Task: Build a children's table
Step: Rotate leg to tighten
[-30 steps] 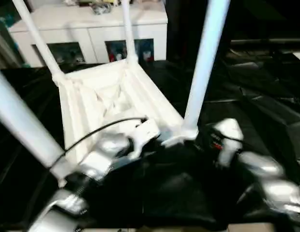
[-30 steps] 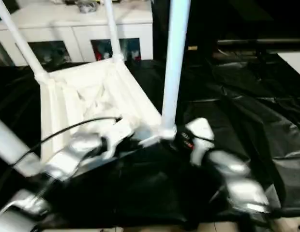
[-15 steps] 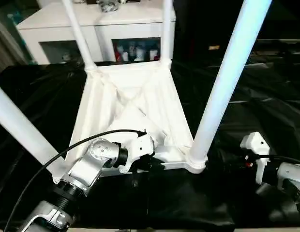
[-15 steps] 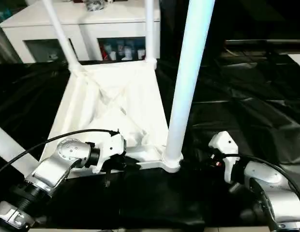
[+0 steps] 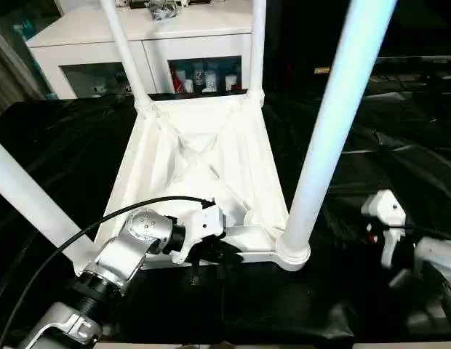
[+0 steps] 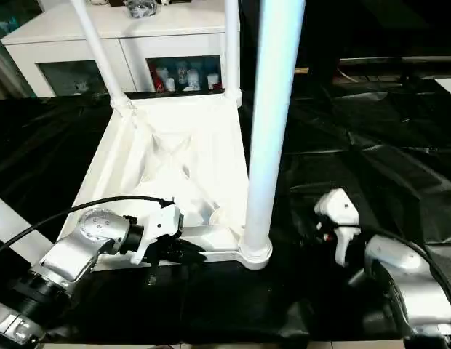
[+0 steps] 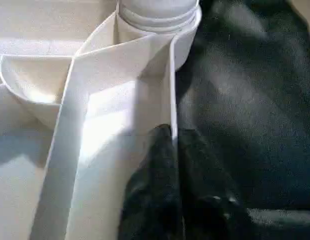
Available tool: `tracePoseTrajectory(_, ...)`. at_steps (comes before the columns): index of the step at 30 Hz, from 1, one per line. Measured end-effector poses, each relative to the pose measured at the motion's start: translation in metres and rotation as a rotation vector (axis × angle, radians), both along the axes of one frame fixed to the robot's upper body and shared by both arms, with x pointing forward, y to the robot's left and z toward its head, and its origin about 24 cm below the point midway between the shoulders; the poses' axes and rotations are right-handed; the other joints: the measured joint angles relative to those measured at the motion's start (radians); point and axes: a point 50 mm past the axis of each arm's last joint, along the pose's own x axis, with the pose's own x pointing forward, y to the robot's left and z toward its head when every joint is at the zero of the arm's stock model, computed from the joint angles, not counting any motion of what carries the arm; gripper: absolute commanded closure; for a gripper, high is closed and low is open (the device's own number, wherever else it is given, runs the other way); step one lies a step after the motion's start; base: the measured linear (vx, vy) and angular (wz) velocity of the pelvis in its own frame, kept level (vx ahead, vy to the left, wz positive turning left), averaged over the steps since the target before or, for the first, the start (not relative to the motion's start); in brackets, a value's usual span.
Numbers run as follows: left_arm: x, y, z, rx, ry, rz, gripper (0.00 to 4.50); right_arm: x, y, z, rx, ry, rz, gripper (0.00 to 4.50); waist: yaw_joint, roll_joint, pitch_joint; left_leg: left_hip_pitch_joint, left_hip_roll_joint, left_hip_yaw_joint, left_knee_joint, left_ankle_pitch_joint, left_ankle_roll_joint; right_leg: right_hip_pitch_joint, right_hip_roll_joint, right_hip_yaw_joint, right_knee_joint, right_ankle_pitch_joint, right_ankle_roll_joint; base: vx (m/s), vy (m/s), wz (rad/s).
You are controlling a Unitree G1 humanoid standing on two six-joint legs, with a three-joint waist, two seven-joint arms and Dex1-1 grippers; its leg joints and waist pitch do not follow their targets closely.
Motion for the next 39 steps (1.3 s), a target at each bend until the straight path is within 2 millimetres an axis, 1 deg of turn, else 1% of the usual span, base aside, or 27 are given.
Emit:
tracePoseTrajectory(2, 0.003, 0.002, 0.012, -0.068, -0.014, 0.015, 3.61, 0.000, 0.002, -0.001, 0.009, -0.001, -0.005, 0.76, -0.001, 0.001, 0.000, 0.000, 0.000, 0.000, 0.001, 0.000, 0.000, 0.000, 0.000, 0.000, 0.001, 0.000, 0.000, 0.000, 0.000, 0.00)
tracePoseTrajectory(4, 0.006, 0.004, 0.027, -0.139, -0.045, 0.032, 3.61, -0.002, 0.002, -0.004, 0.014, 0.005, -0.007, 0.76, -0.003, 0.002, -0.002, 0.001, 0.000, 0.000, 0.001, 0.000, 0.000, 0.000, 0.000, 0.000, 0.002, 0.000, 0.000, 0.000, 0.000, 0.00)
tracePoseTrajectory(7, 0.011, 0.007, 0.046, -0.254, -0.078, 0.095, 3.61, -0.008, 0.001, -0.007, 0.019, 0.018, -0.014, 0.76, -0.003, 0.002, -0.001, 0.001, 0.000, 0.000, 0.001, 0.000, 0.000, 0.000, 0.000, 0.000, 0.003, 0.000, 0.000, 0.000, 0.000, 0.00)
tracePoseTrajectory(10, 0.018, 0.011, 0.066, -0.383, -0.164, 0.239, 3.61, -0.016, 0.001, -0.008, 0.026, 0.017, -0.047, 0.76, -0.004, 0.000, -0.001, 0.002, 0.001, 0.000, 0.001, 0.000, 0.000, 0.000, 0.000, 0.000, 0.003, 0.000, 0.000, 0.000, 0.000, 0.00)
tracePoseTrajectory(11, 0.022, 0.013, 0.067, -0.413, -0.189, 0.330, 3.61, -0.016, 0.001, -0.008, 0.028, 0.006, -0.083, 0.76, -0.008, -0.007, 0.002, 0.002, 0.000, 0.000, 0.001, 0.000, 0.000, 0.000, 0.000, 0.001, 0.003, 0.000, 0.001, 0.000, 0.000, 0.00)
tracePoseTrajectory(12, 0.026, 0.015, 0.066, -0.447, -0.211, 0.457, 3.61, -0.014, 0.003, -0.009, 0.038, -0.012, -0.139, 0.76, -0.012, -0.007, 0.000, 0.002, 0.001, 0.000, 0.002, 0.000, 0.000, 0.000, 0.000, 0.001, 0.004, -0.001, 0.001, 0.000, 0.000, 0.00)
tracePoseTrajectory(14, 0.028, 0.017, 0.059, -0.453, -0.258, 0.613, 3.61, -0.011, 0.005, -0.012, 0.048, -0.047, -0.253, 0.76, -0.028, -0.017, 0.001, 0.002, 0.001, -0.001, 0.002, 0.000, 0.000, 0.000, 0.001, 0.000, 0.005, -0.001, 0.002, 0.000, 0.000, 0.00)
tracePoseTrajectory(15, 0.027, 0.019, 0.053, -0.439, -0.263, 0.677, 3.61, -0.009, 0.004, -0.013, 0.045, -0.058, -0.309, 0.76, -0.035, -0.023, 0.004, 0.002, 0.001, -0.001, 0.001, 0.000, 0.000, 0.000, 0.001, 0.000, 0.005, -0.003, 0.006, 0.000, 0.000, 0.00)
tracePoseTrajectory(16, 0.026, 0.022, 0.046, -0.428, -0.271, 0.750, 3.61, -0.008, 0.003, -0.014, 0.064, -0.078, -0.401, 0.76, -0.041, -0.026, 0.003, 0.002, 0.001, -0.001, 0.001, 0.000, 0.000, 0.000, 0.001, 0.000, 0.005, -0.003, 0.006, 0.000, 0.000, 0.00)
tracePoseTrajectory(18, 0.016, 0.025, 0.026, -0.386, -0.258, 0.893, 3.61, -0.006, 0.000, -0.017, 0.124, -0.106, -0.596, 0.76, -0.056, -0.029, 0.002, 0.002, 0.001, -0.001, 0.001, 0.000, -0.001, 0.000, 0.002, 0.001, 0.003, -0.003, 0.006, 0.000, 0.000, 0.00)
tracePoseTrajectory(21, 0.008, 0.026, 0.009, -0.337, -0.219, 0.979, 3.61, -0.008, -0.001, -0.018, 0.159, -0.106, -0.710, 0.76, -0.057, -0.031, 0.003, -0.002, 0.001, -0.001, 0.001, 0.000, -0.001, -0.002, 0.002, 0.001, 0.002, -0.003, 0.005, 0.000, 0.000, 0.00)
tracePoseTrajectory(23, 0.004, 0.027, 0.008, -0.328, -0.236, 1.024, 3.61, -0.011, 0.003, -0.017, 0.180, -0.114, -0.753, 0.76, -0.057, -0.035, 0.003, -0.003, 0.001, -0.001, 0.001, 0.000, -0.001, -0.002, 0.002, 0.001, 0.002, -0.002, 0.005, 0.000, 0.000, 0.00)
tracePoseTrajectory(24, 0.002, 0.026, 0.006, -0.327, -0.239, 1.038, 3.61, -0.013, 0.004, -0.017, 0.190, -0.113, -0.764, 0.76, -0.055, -0.036, 0.002, -0.003, 0.001, -0.002, 0.001, 0.000, 0.000, -0.003, 0.002, 0.001, 0.002, -0.002, 0.005, 0.000, 0.000, 0.00)
tracePoseTrajectory(25, -0.006, 0.024, 0.002, -0.321, -0.240, 1.069, 3.61, -0.016, 0.009, -0.017, 0.204, -0.098, -0.771, 0.76, -0.054, -0.040, -0.001, -0.011, 0.001, -0.002, 0.003, 0.004, 0.005, -0.010, 0.002, 0.000, 0.003, -0.001, 0.004, 0.000, 0.000, 0.00)
tracePoseTrajectory(26, -0.010, 0.022, 0.000, -0.320, -0.234, 1.086, 3.61, -0.017, 0.011, -0.015, 0.202, -0.098, -0.761, 0.76, -0.054, -0.041, -0.003, -0.023, 0.002, -0.002, 0.009, 0.004, 0.006, -0.021, 0.003, 0.000, 0.008, 0.000, 0.004, 0.000, 0.000, 0.00)
tracePoseTrajectory(27, -0.014, 0.018, -0.003, -0.318, -0.228, 1.092, 3.61, -0.018, 0.013, -0.013, 0.199, -0.098, -0.745, 0.76, -0.053, -0.044, -0.006, -0.042, 0.002, -0.004, 0.021, 0.005, 0.011, -0.038, 0.002, 0.000, 0.019, 0.002, 0.005, 0.000, 0.000, 0.00)
tracePoseTrajectory(29, -0.015, 0.014, -0.002, -0.320, -0.228, 1.092, 3.61, -0.018, 0.015, -0.011, 0.195, -0.102, -0.729, 0.76, -0.051, -0.048, -0.012, -0.078, 0.001, -0.007, 0.040, 0.011, 0.025, -0.069, 0.003, -0.003, 0.029, 0.011, 0.009, -0.044, 0.005, 0.01)
tracePoseTrajectory(30, -0.018, 0.014, 0.000, -0.327, -0.239, 1.098, 3.61, -0.019, 0.017, -0.010, 0.185, -0.100, -0.707, 0.76, -0.051, -0.046, -0.017, -0.099, 0.002, -0.011, 0.047, 0.015, 0.032, -0.085, 0.004, -0.006, 0.029, 0.020, 0.006, -0.120, 0.013, 0.03)
tracePoseTrajectory(31, -0.020, 0.014, 0.001, -0.331, -0.246, 1.103, 3.61, -0.021, 0.016, -0.011, 0.178, -0.091, -0.700, 0.76, -0.050, -0.045, -0.017, -0.108, 0.002, -0.011, 0.048, 0.022, 0.042, -0.091, 0.003, -0.007, 0.025, 0.028, 0.006, -0.120, 0.013, 0.03)
tracePoseTrajectory(32, -0.022, 0.014, 0.002, -0.333, -0.251, 1.107, 3.61, -0.023, 0.016, -0.013, 0.173, -0.078, -0.697, 0.76, -0.050, -0.044, -0.017, -0.112, 0.003, -0.012, 0.047, 0.025, 0.047, -0.092, 0.003, -0.009, 0.018, 0.036, 0.002, -0.160, 0.022, 0.03)
tracePoseTrajectory(33, -0.026, 0.015, 0.002, -0.334, -0.252, 1.116, 3.61, -0.025, 0.016, -0.015, 0.165, -0.065, -0.688, 0.76, -0.051, -0.043, -0.015, -0.110, 0.009, -0.010, 0.046, 0.028, 0.052, -0.087, 0.002, -0.016, 0.006, 0.042, 0.005, -0.223, 0.026, 0.00)
tracePoseTrajectory(34, -0.028, 0.016, 0.001, -0.334, -0.248, 1.123, 3.61, -0.027, 0.016, -0.017, 0.156, -0.054, -0.673, 0.76, -0.057, -0.039, -0.008, -0.097, 0.014, -0.007, 0.047, 0.020, 0.039, -0.081, 0.000, -0.032, -0.005, 0.040, 0.007, -0.223, 0.026, 0.00)
tracePoseTrajectory(35, -0.031, 0.018, -0.001, -0.332, -0.244, 1.131, 3.61, -0.028, 0.017, -0.017, 0.150, -0.048, -0.658, 0.76, -0.061, -0.033, -0.001, -0.084, 0.019, -0.005, 0.050, 0.010, 0.024, -0.064, -0.002, -0.050, -0.017, 0.039, 0.009, -0.190, 0.033, -0.12)
tracePoseTrajectory(36, -0.035, 0.022, -0.001, -0.336, -0.250, 1.144, 3.61, -0.030, 0.020, -0.015, 0.154, -0.051, -0.626, 0.76, -0.063, -0.020, 0.016, -0.075, 0.030, -0.012, 0.043, 0.009, 0.020, -0.031, -0.014, -0.080, 0.028, -0.004, 0.015, 0.063, 0.068, -0.10)
tracePoseTrajectory(37, -0.034, 0.022, 0.003, -0.345, -0.268, 1.138, 3.61, -0.037, 0.019, -0.018, 0.150, -0.038, -0.616, 0.76, -0.053, -0.029, 0.021, -0.073, 0.030, 0.008, 0.042, 0.009, 0.019, -0.028, -0.021, -0.089, 0.135, -0.078, 0.003, 0.063, 0.068, -0.10)
tracePoseTrajectory(38, -0.034, 0.023, 0.009, -0.378, -0.291, 1.139, 3.61, -0.044, 0.017, -0.023, 0.136, -0.009, -0.613, 0.76, -0.022, -0.055, 0.018, -0.074, 0.032, 0.036, 0.038, 0.009, 0.019, 0.000, -0.018, -0.085, 0.190, -0.126, -0.011, 0.070, -0.026, 0.05)
tracePoseTrajectory(39, -0.038, 0.027, 0.013, -0.416, -0.307, 1.158, 3.31, -0.043, 0.017, -0.023, 0.123, -0.003, -0.579, 0.76, 0.008, -0.106, 0.000, -0.083, 0.032, 0.068, 0.049, 0.011, 0.013, 0.036, 0.000, -0.030, 0.220, -0.232, 0.012, 0.008, -0.153, 0.08)
